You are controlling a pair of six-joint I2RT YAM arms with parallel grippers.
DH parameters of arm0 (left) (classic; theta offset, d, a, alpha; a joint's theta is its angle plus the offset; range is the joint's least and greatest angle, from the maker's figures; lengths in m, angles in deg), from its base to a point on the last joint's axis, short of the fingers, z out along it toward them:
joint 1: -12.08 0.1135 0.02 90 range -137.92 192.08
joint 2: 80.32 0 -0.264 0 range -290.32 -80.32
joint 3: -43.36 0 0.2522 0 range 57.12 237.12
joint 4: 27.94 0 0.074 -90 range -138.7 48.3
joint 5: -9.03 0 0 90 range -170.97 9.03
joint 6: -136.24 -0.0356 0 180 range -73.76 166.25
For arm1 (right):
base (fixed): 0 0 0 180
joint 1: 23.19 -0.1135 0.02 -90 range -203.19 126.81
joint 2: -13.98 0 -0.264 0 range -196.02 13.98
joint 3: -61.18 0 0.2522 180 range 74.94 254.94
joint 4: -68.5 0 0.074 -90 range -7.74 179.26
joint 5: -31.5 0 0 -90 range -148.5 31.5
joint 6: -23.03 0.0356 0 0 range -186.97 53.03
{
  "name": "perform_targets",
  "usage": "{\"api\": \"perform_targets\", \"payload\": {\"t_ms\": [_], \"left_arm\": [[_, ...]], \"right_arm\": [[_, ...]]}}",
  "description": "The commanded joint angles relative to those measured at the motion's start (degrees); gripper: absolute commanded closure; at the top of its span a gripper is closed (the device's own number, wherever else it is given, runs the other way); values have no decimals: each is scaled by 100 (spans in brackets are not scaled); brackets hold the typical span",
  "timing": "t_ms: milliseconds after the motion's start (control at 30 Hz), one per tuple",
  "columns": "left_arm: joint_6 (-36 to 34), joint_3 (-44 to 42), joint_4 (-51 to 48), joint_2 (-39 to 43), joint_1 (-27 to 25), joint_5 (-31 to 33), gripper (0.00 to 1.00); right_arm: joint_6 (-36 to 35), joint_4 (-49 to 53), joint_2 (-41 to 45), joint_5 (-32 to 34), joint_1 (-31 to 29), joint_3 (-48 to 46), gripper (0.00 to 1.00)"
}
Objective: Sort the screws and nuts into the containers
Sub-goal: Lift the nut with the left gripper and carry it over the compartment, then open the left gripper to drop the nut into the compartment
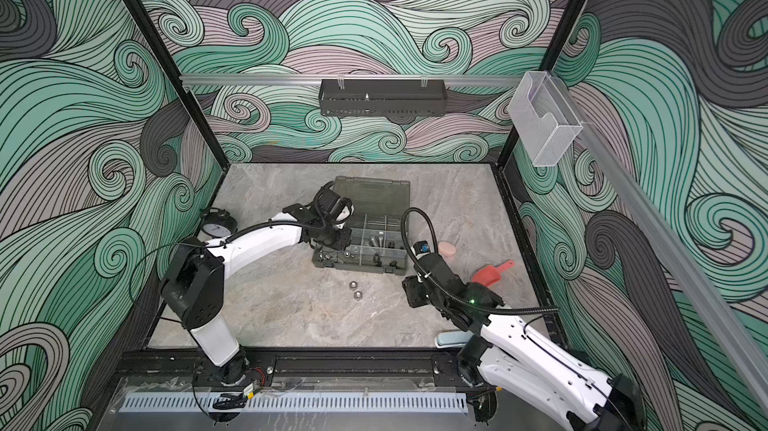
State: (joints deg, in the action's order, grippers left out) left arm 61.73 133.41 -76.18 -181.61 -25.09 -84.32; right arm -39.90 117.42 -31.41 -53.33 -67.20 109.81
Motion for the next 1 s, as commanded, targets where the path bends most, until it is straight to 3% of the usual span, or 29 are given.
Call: {"api": "perform_targets", "payload": {"t_ms": [0,300,533,967], "left_arm": [[-146,433,-344,-290,68,-96,75],[-14,589,-291,-610,171,-157,71],[62,629,-244,-641,225,-183,60],[105,436,-195,-317,236,-165,59]], "right_arm": [[12,163,59,90,20,2,55],[41,143,30,54,24,-29,55],[53,141,47,41,24,-44,55],[69,144,26,13,24,-49,55]]}}
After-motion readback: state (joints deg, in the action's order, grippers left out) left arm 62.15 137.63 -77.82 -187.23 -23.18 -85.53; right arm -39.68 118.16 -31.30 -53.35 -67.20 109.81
